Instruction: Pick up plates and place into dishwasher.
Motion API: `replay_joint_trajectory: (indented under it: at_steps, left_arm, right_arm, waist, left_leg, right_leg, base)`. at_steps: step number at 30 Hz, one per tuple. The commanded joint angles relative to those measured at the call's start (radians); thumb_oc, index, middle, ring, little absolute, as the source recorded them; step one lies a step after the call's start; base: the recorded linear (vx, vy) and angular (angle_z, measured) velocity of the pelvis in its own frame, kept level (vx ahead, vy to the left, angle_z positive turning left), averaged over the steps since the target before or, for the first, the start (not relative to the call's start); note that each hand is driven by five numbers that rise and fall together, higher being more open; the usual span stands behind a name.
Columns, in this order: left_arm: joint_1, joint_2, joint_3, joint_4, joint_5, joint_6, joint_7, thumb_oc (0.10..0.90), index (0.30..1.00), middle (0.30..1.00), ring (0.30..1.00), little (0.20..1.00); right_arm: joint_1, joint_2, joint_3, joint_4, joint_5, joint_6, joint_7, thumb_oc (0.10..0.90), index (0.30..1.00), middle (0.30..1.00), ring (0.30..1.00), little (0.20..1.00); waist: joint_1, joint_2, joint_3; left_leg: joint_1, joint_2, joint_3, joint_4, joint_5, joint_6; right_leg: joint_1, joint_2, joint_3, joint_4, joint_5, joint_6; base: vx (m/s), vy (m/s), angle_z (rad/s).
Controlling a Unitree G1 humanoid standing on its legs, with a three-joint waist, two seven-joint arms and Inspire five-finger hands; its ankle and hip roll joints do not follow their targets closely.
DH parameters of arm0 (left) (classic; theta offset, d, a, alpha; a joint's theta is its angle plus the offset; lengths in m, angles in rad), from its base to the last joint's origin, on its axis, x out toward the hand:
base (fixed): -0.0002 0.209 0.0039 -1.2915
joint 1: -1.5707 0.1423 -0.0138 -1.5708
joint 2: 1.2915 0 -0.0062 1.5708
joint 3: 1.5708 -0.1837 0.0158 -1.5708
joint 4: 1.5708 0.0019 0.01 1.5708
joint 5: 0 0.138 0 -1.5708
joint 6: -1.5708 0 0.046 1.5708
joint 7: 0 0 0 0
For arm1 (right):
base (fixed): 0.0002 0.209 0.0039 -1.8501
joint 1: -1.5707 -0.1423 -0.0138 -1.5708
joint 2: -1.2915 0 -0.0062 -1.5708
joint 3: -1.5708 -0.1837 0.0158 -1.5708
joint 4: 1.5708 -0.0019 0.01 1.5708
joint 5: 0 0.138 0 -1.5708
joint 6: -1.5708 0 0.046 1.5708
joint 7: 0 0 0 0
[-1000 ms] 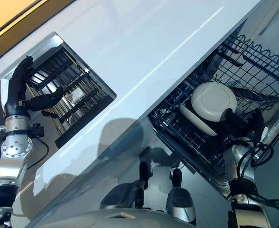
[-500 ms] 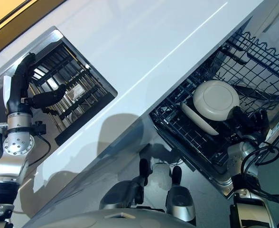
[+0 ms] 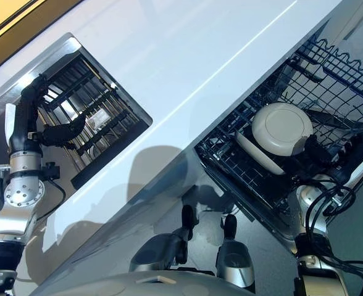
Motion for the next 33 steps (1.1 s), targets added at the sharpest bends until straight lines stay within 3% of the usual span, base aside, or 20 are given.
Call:
replay_joint_trajectory:
  at_steps: [1, 15, 26, 30, 33]
  left_arm:
    - [-0.021, 0.036, 0.104, -0.031, 0.025, -0.100, 0.050, 0.800, 0.900, 0.900, 0.900, 0.900]
    - [-0.046, 0.069, 0.080, -0.019, 0.010, -0.081, 0.045, 0.800, 0.900, 0.900, 0.900, 0.900]
    - [-0.117, 0.143, 0.057, -0.017, -0.024, -0.070, 0.023, 0.800, 0.900, 0.900, 0.900, 0.900]
    - [-0.135, 0.164, 0.052, -0.025, -0.030, -0.063, 0.025, 0.800, 0.900, 0.900, 0.900, 0.900]
    - [-0.149, 0.172, 0.048, -0.023, -0.021, -0.061, 0.023, 0.800, 0.900, 0.900, 0.900, 0.900]
  right_arm:
    - [-0.006, -0.062, -0.049, -0.078, 0.000, -0.074, 0.003, 0.800, 0.900, 0.900, 0.900, 0.900]
    - [-0.030, -0.113, -0.062, 0.096, 0.074, 0.004, 0.046, 0.800, 0.900, 0.900, 0.900, 0.900]
    - [-0.130, -0.201, -0.023, 0.326, 0.253, 0.174, 0.301, 0.800, 0.900, 0.900, 0.900, 0.900]
    - [-0.159, -0.214, -0.004, 0.317, 0.345, 0.181, 0.409, 0.800, 0.900, 0.900, 0.900, 0.900]
    - [-0.186, -0.204, 0.013, 0.291, 0.455, 0.168, 0.580, 0.800, 0.900, 0.900, 0.900, 0.900]
  waist:
    - [-0.012, 0.003, -0.059]
    - [-0.005, 0.015, -0.054]
    - [0.021, 0.023, -0.018]
    - [0.027, 0.019, -0.005]
    - [0.033, 0.013, 0.001]
  left_leg:
    - [-0.013, -0.049, 0.011, 0.084, -0.130, 0.000]
    - [-0.018, -0.053, 0.017, 0.095, -0.132, -0.005]
    - [-0.052, -0.056, 0.009, 0.106, -0.125, -0.012]
    - [-0.064, -0.054, 0.007, 0.112, -0.122, -0.015]
    - [-0.069, -0.050, 0.002, 0.110, -0.118, -0.016]
  right_leg:
    - [-0.134, 0.044, 0.015, 0.223, -0.126, -0.013]
    - [-0.131, 0.038, 0.008, 0.222, -0.124, -0.012]
    - [-0.155, 0.033, -0.008, 0.216, -0.109, -0.015]
    - [-0.164, 0.035, -0.014, 0.214, -0.100, -0.016]
    - [-0.167, 0.035, -0.018, 0.214, -0.097, -0.016]
  base:
    - [-0.01, -0.001, -0.08]
    - [0.00, 0.000, -0.02]
    - [-0.03, -0.029, 0.02]
    - [-0.03, -0.029, 0.04]
    - [0.00, 0.000, 0.00]
